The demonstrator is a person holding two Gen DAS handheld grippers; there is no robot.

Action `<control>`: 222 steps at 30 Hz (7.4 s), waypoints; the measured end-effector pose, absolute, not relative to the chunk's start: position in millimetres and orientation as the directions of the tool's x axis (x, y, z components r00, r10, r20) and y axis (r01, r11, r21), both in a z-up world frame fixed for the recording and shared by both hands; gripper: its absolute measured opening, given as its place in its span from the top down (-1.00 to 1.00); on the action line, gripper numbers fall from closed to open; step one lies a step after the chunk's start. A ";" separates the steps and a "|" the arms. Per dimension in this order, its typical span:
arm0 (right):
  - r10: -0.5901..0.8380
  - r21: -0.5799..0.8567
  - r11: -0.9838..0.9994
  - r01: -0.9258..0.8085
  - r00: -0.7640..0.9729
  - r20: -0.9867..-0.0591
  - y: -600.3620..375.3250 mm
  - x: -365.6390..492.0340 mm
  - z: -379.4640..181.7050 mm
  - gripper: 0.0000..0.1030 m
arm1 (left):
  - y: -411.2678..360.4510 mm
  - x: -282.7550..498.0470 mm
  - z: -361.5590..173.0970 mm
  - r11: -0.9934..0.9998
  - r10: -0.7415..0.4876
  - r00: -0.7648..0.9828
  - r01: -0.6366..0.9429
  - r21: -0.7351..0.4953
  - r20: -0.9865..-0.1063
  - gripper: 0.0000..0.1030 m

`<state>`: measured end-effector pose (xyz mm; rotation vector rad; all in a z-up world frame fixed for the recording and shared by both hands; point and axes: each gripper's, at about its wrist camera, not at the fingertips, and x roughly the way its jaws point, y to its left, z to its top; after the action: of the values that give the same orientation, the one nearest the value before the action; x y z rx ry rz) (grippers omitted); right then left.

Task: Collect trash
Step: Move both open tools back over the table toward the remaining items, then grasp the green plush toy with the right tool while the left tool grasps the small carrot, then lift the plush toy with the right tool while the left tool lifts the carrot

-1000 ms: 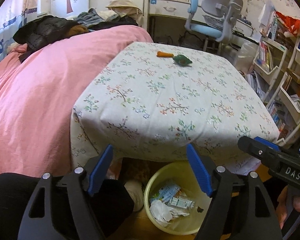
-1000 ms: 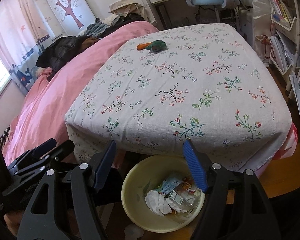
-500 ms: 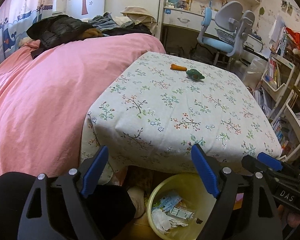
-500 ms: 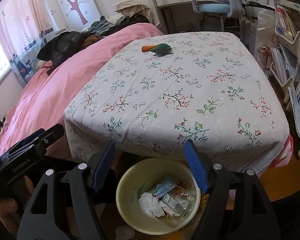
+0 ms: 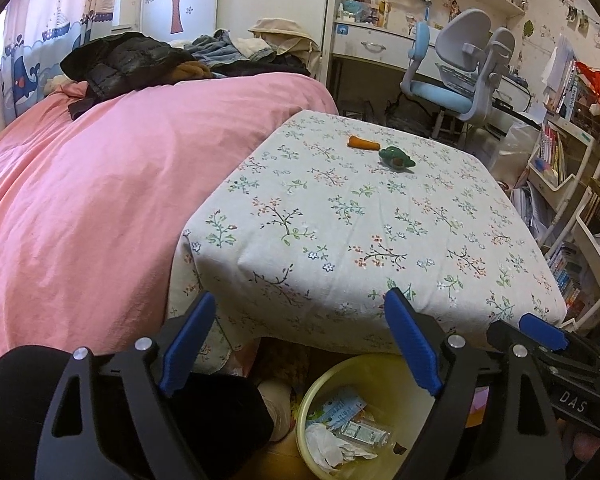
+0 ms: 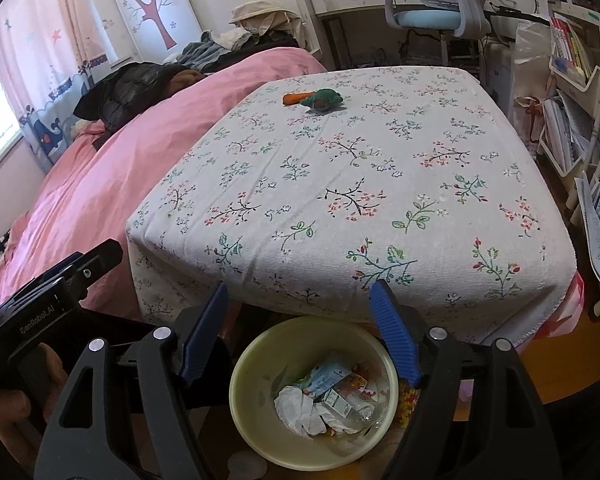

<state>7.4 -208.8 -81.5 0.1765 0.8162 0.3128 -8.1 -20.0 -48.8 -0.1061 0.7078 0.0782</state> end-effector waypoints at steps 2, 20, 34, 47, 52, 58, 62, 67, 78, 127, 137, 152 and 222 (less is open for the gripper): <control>0.339 0.271 0.940 -0.207 0.642 -0.688 -208.6 7.7 -81.8 -0.38 | -19.2 -8.4 -48.4 0.991 0.037 0.758 -0.110 -0.072 -0.651 -0.61; 0.327 0.239 0.945 -0.223 0.643 -0.692 -202.0 7.3 -83.1 -0.39 | -14.8 -9.4 -45.0 0.987 0.038 0.767 -0.129 -0.096 -0.641 -0.64; 0.327 0.236 0.945 -0.226 0.644 -0.691 -200.4 11.0 -83.2 -0.39 | -13.3 -7.5 -41.8 0.985 0.034 0.779 -0.131 -0.110 -0.626 -0.67; 0.354 0.247 0.935 -0.253 0.662 -0.661 -195.9 65.7 -52.4 -0.40 | 8.8 38.0 -11.9 0.979 0.019 0.808 -0.134 -0.152 -0.589 -0.72; 0.336 0.222 0.942 -0.253 0.666 -0.667 -192.1 126.1 -43.3 -0.40 | 15.7 74.9 -2.4 0.982 0.030 0.816 -0.132 -0.136 -0.578 -0.72; 0.321 0.185 0.945 -0.269 0.662 -0.677 -180.1 212.4 -40.9 -0.40 | 18.0 130.5 2.4 0.989 0.012 0.813 -0.094 -0.112 -0.582 -0.72; 0.310 0.162 0.947 -0.278 0.651 -0.693 -170.8 268.6 -45.1 -0.40 | 8.4 178.6 -5.7 0.998 -0.036 0.797 -0.003 -0.064 -0.603 -0.72; 0.289 0.148 0.952 -0.269 0.625 -0.725 -163.8 324.7 -62.0 -0.37 | 0.6 227.3 -19.1 0.996 -0.091 0.778 0.065 -0.064 -0.622 -0.72; 0.370 0.172 0.900 -0.401 0.491 -0.789 -162.7 364.4 -92.8 0.41 | -40.0 297.5 -28.3 0.950 -0.174 0.755 0.299 0.095 -0.632 -0.66; 0.499 0.388 0.857 -0.339 0.356 -0.790 -223.6 212.6 -89.6 0.44 | -58.1 206.8 -70.9 0.942 -0.279 0.426 0.294 -0.160 -0.860 0.63; 0.486 0.392 0.871 -0.297 0.399 -0.777 -237.6 209.0 -92.4 -0.01 | -58.5 203.2 -72.1 0.956 -0.213 0.467 0.280 -0.085 -0.858 0.04; 0.424 0.287 0.893 -0.347 0.430 -0.797 -223.8 203.3 -91.3 -0.02 | -68.2 193.4 -80.1 0.953 -0.156 0.477 0.302 -0.005 -0.865 0.04; 0.450 0.293 0.893 -0.342 0.673 -0.587 -229.2 109.8 -41.6 0.49 | -69.6 99.1 -32.6 0.972 -0.201 0.713 0.228 -0.049 -0.672 0.70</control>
<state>109.8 -229.2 -41.6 0.1641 0.7029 0.4478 99.1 -69.6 -32.6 0.0386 0.7399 -0.2382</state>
